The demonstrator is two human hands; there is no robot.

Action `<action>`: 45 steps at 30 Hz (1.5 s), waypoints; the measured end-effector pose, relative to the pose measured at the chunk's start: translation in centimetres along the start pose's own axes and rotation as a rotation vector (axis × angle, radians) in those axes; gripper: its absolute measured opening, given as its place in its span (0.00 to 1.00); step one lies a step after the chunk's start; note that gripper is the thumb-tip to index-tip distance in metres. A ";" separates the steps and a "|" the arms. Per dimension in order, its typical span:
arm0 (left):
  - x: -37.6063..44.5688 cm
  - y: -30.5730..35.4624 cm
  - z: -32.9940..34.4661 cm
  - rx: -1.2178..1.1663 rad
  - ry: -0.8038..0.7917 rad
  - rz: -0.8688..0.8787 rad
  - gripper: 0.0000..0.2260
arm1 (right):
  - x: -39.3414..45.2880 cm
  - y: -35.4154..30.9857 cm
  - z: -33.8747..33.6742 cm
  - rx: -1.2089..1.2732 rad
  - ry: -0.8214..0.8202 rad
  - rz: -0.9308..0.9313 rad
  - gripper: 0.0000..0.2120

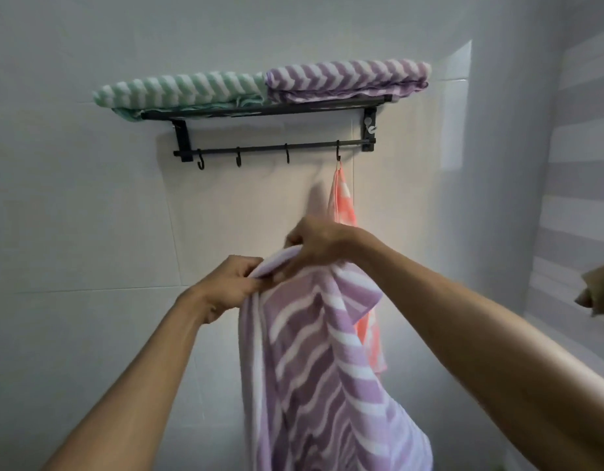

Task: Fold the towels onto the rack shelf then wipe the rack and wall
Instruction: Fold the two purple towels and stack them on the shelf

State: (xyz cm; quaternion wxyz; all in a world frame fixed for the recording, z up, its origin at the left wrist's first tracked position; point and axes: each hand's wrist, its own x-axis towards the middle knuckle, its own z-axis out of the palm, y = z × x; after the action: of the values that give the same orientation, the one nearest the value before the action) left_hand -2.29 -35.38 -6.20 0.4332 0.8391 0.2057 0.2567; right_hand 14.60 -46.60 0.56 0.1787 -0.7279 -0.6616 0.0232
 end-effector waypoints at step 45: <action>-2.4 -1.8 -4.0 0.067 0.600 0.108 0.02 | -0.7 -0.2 5.7 0.510 0.038 -0.006 0.15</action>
State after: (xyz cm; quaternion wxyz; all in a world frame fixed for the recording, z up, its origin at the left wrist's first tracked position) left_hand -6.82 -33.29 -6.32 0.3110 0.7492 0.2881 0.5089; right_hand 12.75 -45.99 -4.84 0.3691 -0.6577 -0.6329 0.1750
